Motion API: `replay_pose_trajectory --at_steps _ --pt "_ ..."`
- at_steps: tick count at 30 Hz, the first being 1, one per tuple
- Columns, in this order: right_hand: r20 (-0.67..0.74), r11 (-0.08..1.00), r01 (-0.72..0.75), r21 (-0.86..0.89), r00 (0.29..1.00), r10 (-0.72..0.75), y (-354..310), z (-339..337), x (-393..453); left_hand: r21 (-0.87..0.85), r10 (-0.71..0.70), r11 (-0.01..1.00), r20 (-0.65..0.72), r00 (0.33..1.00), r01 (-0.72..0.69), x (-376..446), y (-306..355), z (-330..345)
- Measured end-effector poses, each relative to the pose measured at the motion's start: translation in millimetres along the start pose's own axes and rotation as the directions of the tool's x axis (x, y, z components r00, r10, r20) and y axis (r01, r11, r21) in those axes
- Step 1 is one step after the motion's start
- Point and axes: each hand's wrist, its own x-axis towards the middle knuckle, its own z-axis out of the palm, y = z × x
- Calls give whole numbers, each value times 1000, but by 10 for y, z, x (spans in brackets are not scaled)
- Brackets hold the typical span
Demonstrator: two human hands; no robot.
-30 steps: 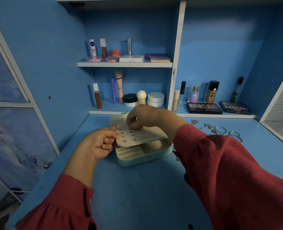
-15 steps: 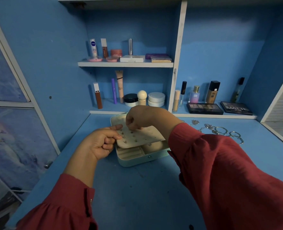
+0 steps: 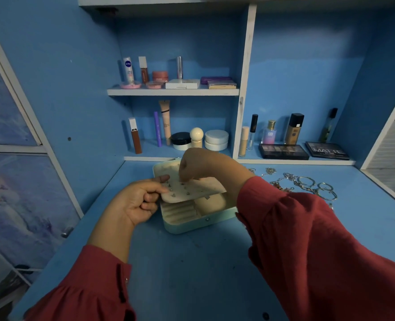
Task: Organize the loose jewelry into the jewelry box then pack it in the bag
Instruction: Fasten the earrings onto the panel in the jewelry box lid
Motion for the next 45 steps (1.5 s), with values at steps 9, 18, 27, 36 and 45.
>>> replay_pose_trajectory --at_steps 9,18,27,36,45 --pt "-232 953 12 303 971 61 876 -70 -444 -11 20 1000 -3 1000 -20 39 -7 18" --pt "-179 921 -90 380 969 168 1326 60 -834 -163 13 987 85 996 1 129 -26 -106" --pt "-52 945 -224 239 969 243 1423 41 -1003 -126 42 992 139 989 -24 168 -33 -146" --pt "-100 951 -213 222 966 240 1357 114 -962 -93 54 995 102 993 -44 210 -62 -152" --pt "-453 798 161 580 878 152 945 235 -809 68 156 986 -26 987 -154 224 -66 -109"
